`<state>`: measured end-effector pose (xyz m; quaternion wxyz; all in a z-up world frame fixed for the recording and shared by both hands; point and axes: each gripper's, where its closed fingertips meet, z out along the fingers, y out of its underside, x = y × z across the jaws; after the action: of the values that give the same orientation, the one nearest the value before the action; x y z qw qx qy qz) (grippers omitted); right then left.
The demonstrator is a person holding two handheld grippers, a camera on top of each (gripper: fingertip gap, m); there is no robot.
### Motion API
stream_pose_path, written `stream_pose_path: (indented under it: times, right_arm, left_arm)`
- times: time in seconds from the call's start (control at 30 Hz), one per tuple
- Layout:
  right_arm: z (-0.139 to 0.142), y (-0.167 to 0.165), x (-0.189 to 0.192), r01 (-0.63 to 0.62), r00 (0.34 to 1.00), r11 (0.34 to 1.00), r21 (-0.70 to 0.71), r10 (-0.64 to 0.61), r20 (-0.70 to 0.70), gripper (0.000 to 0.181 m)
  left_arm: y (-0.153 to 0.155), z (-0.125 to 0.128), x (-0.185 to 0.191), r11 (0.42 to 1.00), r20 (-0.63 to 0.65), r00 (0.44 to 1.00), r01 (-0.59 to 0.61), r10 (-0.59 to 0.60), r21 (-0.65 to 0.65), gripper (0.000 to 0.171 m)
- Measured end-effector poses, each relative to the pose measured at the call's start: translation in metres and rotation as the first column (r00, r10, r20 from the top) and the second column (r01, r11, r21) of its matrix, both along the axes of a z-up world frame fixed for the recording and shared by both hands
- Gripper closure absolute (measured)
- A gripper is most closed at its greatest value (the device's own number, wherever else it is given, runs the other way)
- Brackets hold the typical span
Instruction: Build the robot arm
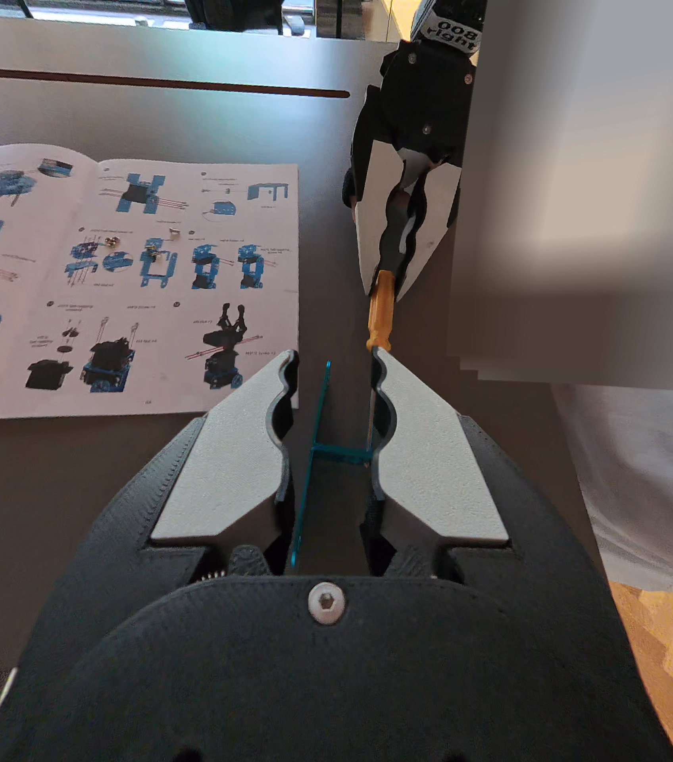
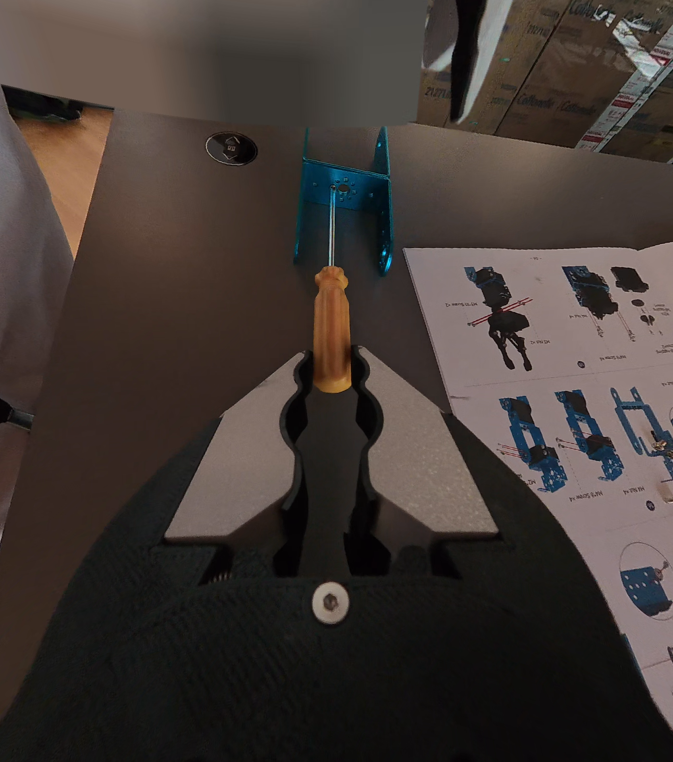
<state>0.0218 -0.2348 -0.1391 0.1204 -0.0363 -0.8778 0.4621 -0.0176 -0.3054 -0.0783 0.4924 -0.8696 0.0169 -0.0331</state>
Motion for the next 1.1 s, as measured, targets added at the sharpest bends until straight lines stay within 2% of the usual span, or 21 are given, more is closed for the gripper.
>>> stream_pose_path:
  times: [0.07,0.17,0.27,0.4,0.5,0.6,0.67,0.73,0.8,0.87,1.0,1.1]
  right_arm:
    - [-0.001,-0.001,0.001,-0.004,1.0,1.0,0.004,0.004,0.008,0.163]
    - [-0.001,-0.002,0.001,-0.006,0.999,1.0,-0.001,0.006,0.034,0.163]
    - [0.0,-0.004,0.002,-0.005,0.999,1.0,-0.007,0.005,0.043,0.163]
    - [-0.001,-0.005,0.003,0.002,0.999,1.0,-0.007,-0.002,0.038,0.163]
    - [-0.001,-0.005,0.004,0.011,0.999,1.0,-0.007,-0.01,0.036,0.163]
    - [-0.001,-0.005,0.005,0.017,0.999,1.0,-0.01,-0.016,0.047,0.163]
    - [-0.001,-0.005,0.006,0.022,0.996,1.0,-0.015,-0.02,0.09,0.163]
    - [-0.001,-0.005,0.009,0.022,0.982,0.999,-0.037,-0.015,0.19,0.163]
    - [-0.002,-0.006,0.012,0.036,0.934,0.998,-0.057,-0.014,0.358,0.163]
    - [-0.002,-0.006,0.013,0.064,0.855,0.996,-0.066,-0.02,0.518,0.163]
    - [-0.006,-0.007,0.018,0.119,0.627,0.992,-0.047,-0.038,0.778,0.164]
    - [-0.005,-0.009,0.021,0.149,0.483,0.986,-0.071,-0.01,0.876,0.164]
  left_arm:
    - [-0.018,-0.001,-0.002,1.0,-0.002,1.0,-0.019,0.019,0.0,0.118]
    - [-0.031,-0.02,0.001,0.998,-0.035,0.999,-0.019,0.016,-0.066,0.097]
    - [-0.034,-0.047,0.014,0.981,-0.064,0.997,0.019,-0.032,-0.193,0.09]
    - [-0.038,-0.074,0.013,0.946,-0.169,0.984,-0.004,-0.053,-0.325,0.095]
    - [-0.035,-0.077,0.014,0.95,-0.164,0.984,0.02,-0.075,-0.311,0.105]
    - [-0.033,-0.077,0.015,0.959,-0.149,0.985,0.042,-0.086,-0.28,0.105]
    - [-0.032,-0.077,0.015,0.962,-0.151,0.985,0.042,-0.085,-0.269,0.105]
    - [-0.032,-0.077,0.016,0.963,-0.153,0.985,0.042,-0.085,-0.265,0.106]
    - [-0.032,-0.077,0.016,0.964,-0.151,0.985,0.044,-0.086,-0.261,0.106]
    - [-0.032,-0.077,0.016,0.965,-0.15,0.985,0.048,-0.088,-0.257,0.106]
    - [-0.031,-0.076,0.016,0.969,-0.148,0.985,0.048,-0.086,-0.241,0.106]
    - [-0.032,-0.076,0.016,0.971,-0.147,0.986,0.047,-0.084,-0.236,0.106]
